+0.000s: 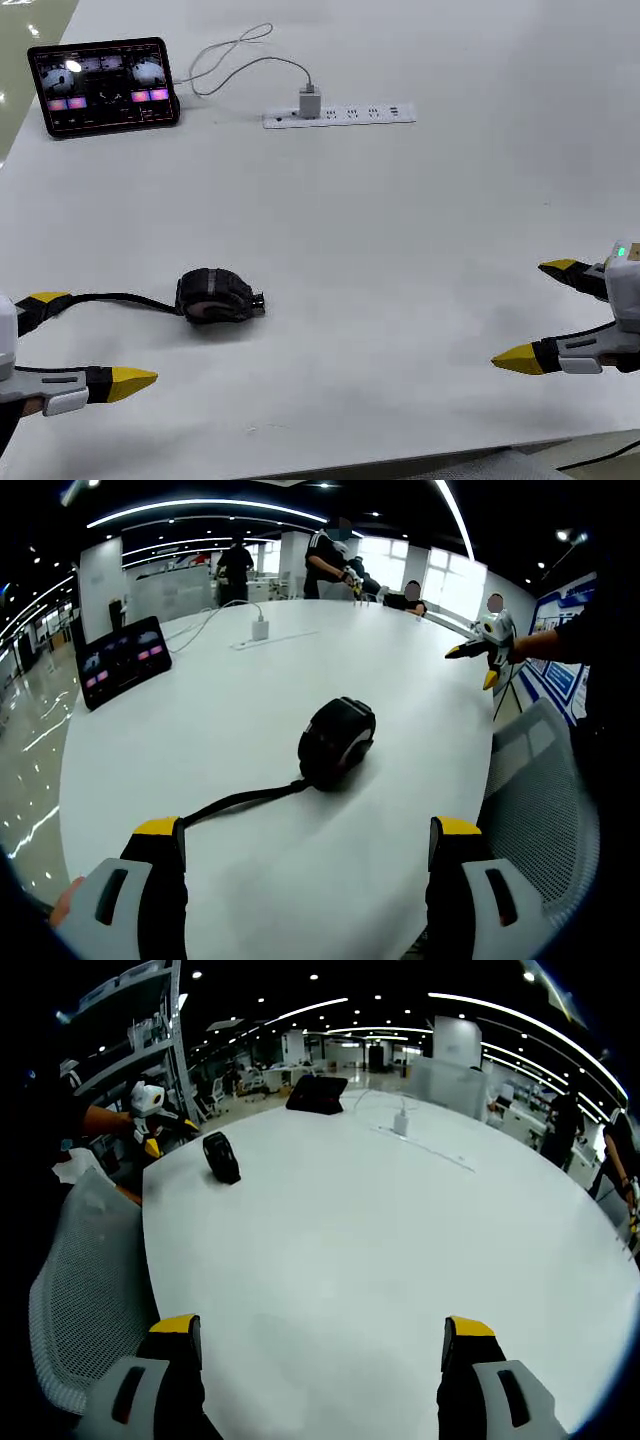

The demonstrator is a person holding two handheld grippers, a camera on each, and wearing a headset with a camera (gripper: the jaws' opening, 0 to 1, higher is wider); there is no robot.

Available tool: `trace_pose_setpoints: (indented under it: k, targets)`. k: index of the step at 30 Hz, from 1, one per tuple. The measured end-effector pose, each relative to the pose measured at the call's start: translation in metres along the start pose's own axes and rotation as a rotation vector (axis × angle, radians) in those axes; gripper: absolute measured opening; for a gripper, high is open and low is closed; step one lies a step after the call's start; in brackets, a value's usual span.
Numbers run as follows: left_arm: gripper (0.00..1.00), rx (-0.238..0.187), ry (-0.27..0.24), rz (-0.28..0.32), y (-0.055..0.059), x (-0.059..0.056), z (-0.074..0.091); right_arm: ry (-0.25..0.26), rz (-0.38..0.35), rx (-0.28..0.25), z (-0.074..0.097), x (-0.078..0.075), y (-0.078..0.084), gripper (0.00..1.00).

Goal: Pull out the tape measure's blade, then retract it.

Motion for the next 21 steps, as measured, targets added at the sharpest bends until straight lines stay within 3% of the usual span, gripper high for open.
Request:
trace_pose_setpoints:
  k: [6,21]
  targets:
    - [0.99,0.004,0.016,0.001,-0.0009,-0.0037,-0.0005,-0.002,-0.029,0.001,0.0038,-0.0042,0.0032,0.99]
    - [0.99,0.009,0.028,0.018,0.0056,-0.0083,-0.0027,-0.018,-0.010,0.023,0.0061,0.0005,0.0047,0.99]
Point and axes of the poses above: the centre of the closed fingertips' face, and the gripper's own axes: z roughly backward along the fingers, x roughly to its left, y roughly out of its underside, the point moved 8 cm from there along z, roughly backward along the fingers, and after that the axes turned 1 degree about -x, right-handed, at the moved point
